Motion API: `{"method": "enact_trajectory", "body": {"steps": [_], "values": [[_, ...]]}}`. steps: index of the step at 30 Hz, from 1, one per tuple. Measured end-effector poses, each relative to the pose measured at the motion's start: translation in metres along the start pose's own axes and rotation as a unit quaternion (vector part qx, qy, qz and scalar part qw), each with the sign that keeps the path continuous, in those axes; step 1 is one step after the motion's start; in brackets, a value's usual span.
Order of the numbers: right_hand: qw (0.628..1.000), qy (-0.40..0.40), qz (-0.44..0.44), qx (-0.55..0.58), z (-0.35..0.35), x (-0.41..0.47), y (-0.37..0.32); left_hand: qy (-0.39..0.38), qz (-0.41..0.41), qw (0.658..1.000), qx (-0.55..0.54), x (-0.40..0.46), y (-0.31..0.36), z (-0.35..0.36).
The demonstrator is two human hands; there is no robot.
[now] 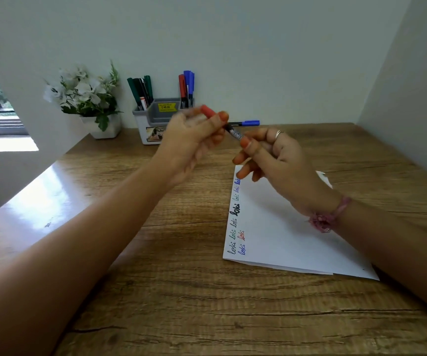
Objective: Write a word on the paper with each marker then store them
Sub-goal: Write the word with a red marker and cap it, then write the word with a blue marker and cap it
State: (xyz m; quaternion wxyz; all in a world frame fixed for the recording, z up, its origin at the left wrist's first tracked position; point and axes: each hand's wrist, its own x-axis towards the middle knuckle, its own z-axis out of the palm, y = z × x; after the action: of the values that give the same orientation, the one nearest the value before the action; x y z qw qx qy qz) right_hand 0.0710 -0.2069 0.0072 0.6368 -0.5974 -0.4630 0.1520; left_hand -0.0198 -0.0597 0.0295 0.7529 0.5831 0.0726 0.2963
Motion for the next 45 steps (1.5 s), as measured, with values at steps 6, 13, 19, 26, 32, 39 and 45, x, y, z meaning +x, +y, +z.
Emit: {"method": "enact_trajectory", "body": {"steps": [6, 13, 19, 26, 32, 39, 45], "values": [[0.953, -0.12, 0.03, -0.276, -0.006, -0.005, 0.018, 0.13, 0.027, 0.991, 0.0, 0.038, 0.012, -0.016], [0.871, -0.172, -0.006, -0.459, 0.0, -0.015, 0.026, 0.297, 0.189, 0.933, 0.077, 0.112, 0.051, -0.047], [0.865, -0.167, -0.022, -0.473, 0.0, -0.016, 0.028, 0.316, 0.233, 0.887, 0.245, 0.149, 0.039, -0.06], [0.862, -0.166, -0.034, -0.477, 0.001, -0.015, 0.03, 0.261, 0.154, 0.863, 0.405, 0.167, 0.015, -0.066], [0.86, -0.167, -0.038, -0.48, 0.002, -0.016, 0.03, 0.263, 0.122, 0.835, 0.468, 0.166, 0.0, -0.067], [0.859, -0.17, -0.032, -0.482, 0.002, -0.016, 0.031, 0.055, 0.283, 0.704, 0.649, 0.164, -0.025, -0.023], [0.858, -0.166, -0.046, -0.484, 0.001, -0.015, 0.034, -0.05, 0.072, 0.669, 0.739, 0.178, -0.081, -0.004]]}}
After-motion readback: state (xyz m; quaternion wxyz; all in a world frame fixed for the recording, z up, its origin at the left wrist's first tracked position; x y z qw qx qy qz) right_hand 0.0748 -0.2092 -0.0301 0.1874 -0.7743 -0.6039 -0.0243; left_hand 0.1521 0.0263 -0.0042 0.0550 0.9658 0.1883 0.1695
